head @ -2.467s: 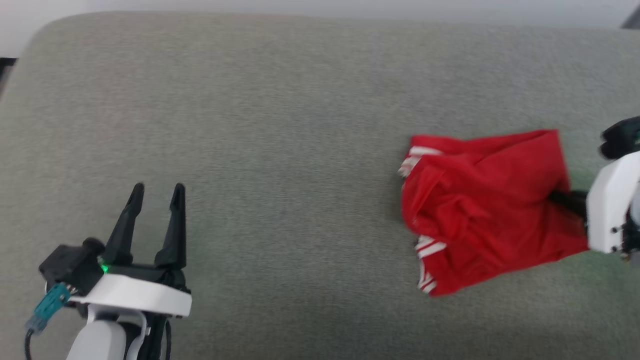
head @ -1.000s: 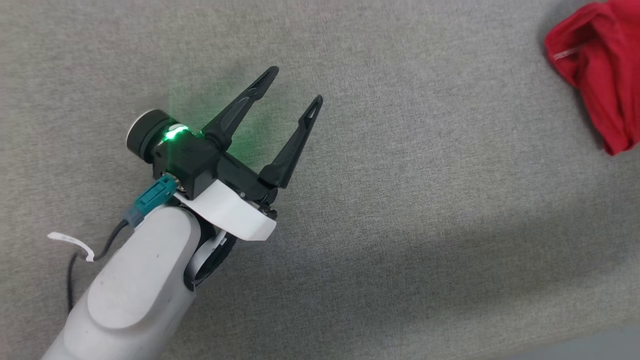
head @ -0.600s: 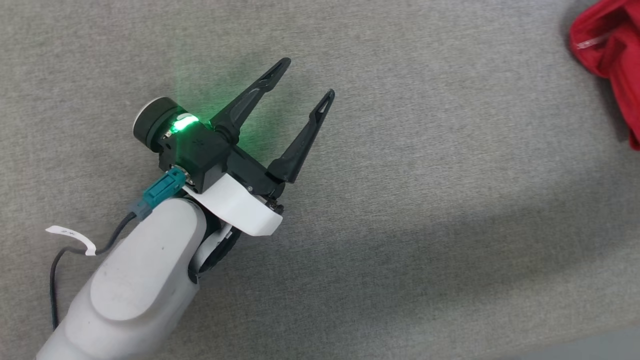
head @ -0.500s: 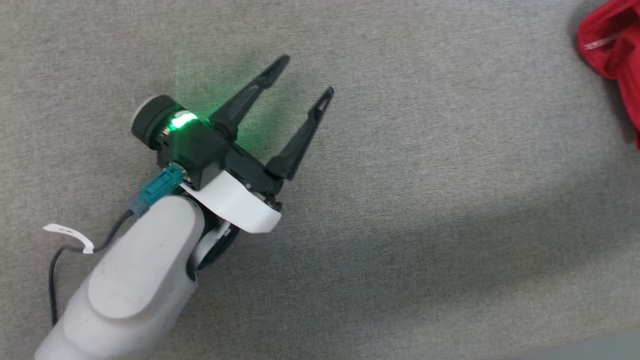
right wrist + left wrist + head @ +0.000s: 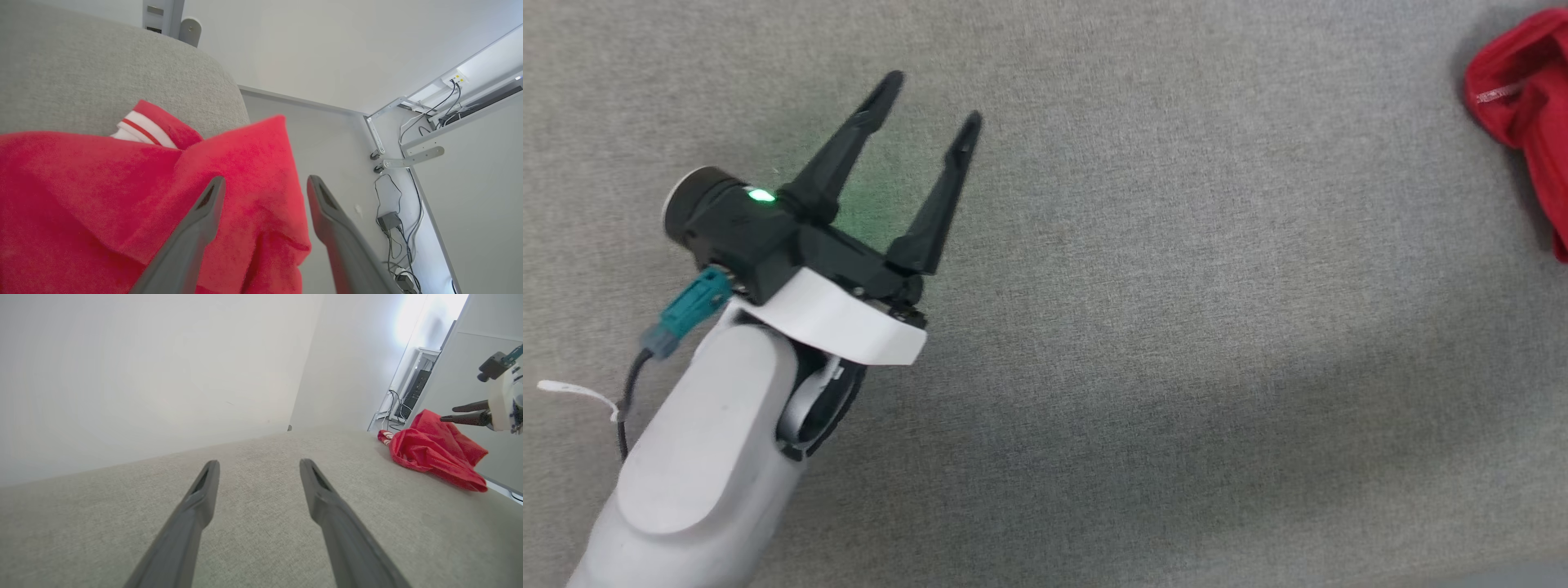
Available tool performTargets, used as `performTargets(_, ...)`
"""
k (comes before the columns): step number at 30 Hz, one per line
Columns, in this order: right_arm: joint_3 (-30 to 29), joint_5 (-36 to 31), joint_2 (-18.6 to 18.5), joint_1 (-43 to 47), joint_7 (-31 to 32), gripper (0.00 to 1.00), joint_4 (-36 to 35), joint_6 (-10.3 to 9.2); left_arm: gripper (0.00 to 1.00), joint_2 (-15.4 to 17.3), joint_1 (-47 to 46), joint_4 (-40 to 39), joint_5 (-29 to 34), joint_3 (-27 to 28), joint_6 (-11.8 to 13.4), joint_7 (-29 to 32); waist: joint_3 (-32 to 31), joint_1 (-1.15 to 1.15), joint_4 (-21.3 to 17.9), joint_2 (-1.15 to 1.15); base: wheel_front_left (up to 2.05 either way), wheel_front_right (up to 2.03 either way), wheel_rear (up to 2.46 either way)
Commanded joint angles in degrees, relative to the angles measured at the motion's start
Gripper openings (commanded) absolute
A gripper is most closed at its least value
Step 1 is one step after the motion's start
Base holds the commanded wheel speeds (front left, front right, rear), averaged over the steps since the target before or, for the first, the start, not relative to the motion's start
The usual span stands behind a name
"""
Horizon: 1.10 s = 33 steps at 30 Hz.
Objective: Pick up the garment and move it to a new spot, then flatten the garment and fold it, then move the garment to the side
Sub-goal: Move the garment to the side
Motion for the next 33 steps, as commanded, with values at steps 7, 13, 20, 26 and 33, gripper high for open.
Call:
performTargets(7, 1.73, 3.11, 0.62, 1.33, -2.7, 1.0, -3.04, -0.04, 1.0, -1.17, 4.36, -0.17, 1.8, 6.29, -0.18, -0.29, -3.77, 0.0, 1.97, 0.0, 0.0, 0.0, 0.0)
performTargets(13, 3.15, 6.01, 2.85, 3.65, -6.37, 1.0, -7.13, -0.04, 1.0, -2.62, 8.2, -0.02, 3.1, 12.14, -0.18, -0.29, -7.02, 0.0, 3.68, 0.0, 0.0, 0.0, 0.0)
performTargets(20, 5.15, 8.29, 6.39, 8.14, -11.5, 1.0, -12.83, -0.04, 1.0, -4.14, 13.94, -1.12, 5.15, 18.66, -0.18, -0.29, -10.85, 0.0, 4.37, 0.0, 0.0, 0.0, 0.0)
performTargets(26, 5.26, 7.81, 9.29, 13.55, -13.56, 1.0, -18.73, -0.04, 1.0, -5.91, 18.58, -2.11, 7.46, 24.12, -0.18, -0.29, -13.86, 0.0, 4.61, 0.0, 0.0, 0.0, 0.0)
performTargets(33, -1.44, 3.37, 13.07, 23.5, -13.64, 1.0, -30.56, -0.03, 1.0, -8.27, 23.86, -3.62, 9.14, 29.81, -0.18, -0.29, -17.31, 0.0, 4.47, 0.0, 0.0, 0.0, 0.0)
